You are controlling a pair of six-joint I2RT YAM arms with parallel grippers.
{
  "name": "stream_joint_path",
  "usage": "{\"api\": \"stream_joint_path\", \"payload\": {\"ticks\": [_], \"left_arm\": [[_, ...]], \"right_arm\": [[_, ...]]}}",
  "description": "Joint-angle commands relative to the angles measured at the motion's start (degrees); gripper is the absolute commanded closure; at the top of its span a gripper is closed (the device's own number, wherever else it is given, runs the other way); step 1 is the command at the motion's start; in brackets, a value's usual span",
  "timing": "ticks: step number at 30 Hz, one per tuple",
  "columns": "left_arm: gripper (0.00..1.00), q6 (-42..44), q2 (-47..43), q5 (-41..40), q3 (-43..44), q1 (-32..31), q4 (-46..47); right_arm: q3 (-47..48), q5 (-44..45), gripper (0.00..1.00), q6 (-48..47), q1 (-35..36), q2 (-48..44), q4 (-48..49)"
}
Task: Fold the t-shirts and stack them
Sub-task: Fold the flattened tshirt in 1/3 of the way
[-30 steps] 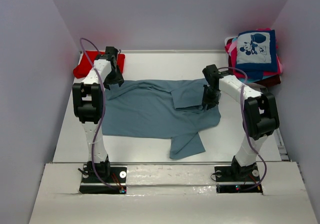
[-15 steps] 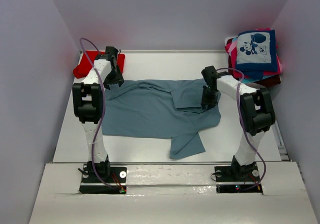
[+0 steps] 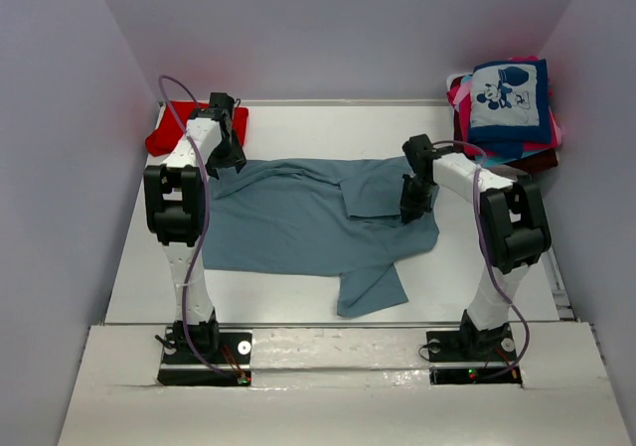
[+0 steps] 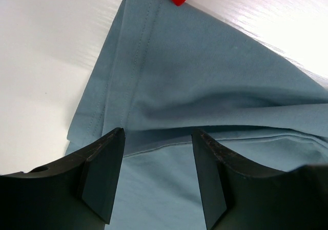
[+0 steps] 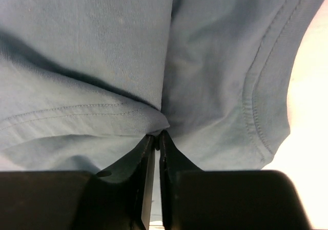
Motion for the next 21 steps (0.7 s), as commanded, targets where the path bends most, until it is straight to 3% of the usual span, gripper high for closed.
{"api": "stream_joint_path", "payload": {"ticks": [1, 4, 16, 19, 20, 21], "left_arm": [[0.34, 0.5, -2.2, -0.8, 1.1, -0.2, -0.8], [0.34, 0.4, -2.1, -0.7, 1.1, -0.2, -0.8], [0.34, 0.6, -1.6, -0.6, 1.6, -0.2, -1.1], [0.34, 0.5, -1.9, -0.6, 1.3, -0.2, -0.9], [0.34, 0.6, -1.9, -0.6, 1.3, -0.2, -0.9], [0.34, 0.6, -2.0, -0.6, 1.3, -0.2, -0.9]], "right_arm": [[-0.5, -1.7, 0.88, 0.0, -0.2, -3.5, 0.2], [0.4, -1.3, 0.93, -0.3, -0.2, -4.1, -1.7], [1.6, 7.3, 0.91, -4.2, -0.2, -6.3, -11.0], [1.0, 7.7, 0.72, -4.6, -0.2, -8.0, -11.5], [0.8, 7.8, 0.57, -4.7, -0.2, -8.3, -11.6], [0.5, 7.6, 0.49, -4.8, -0.2, -8.6, -11.5]]}}
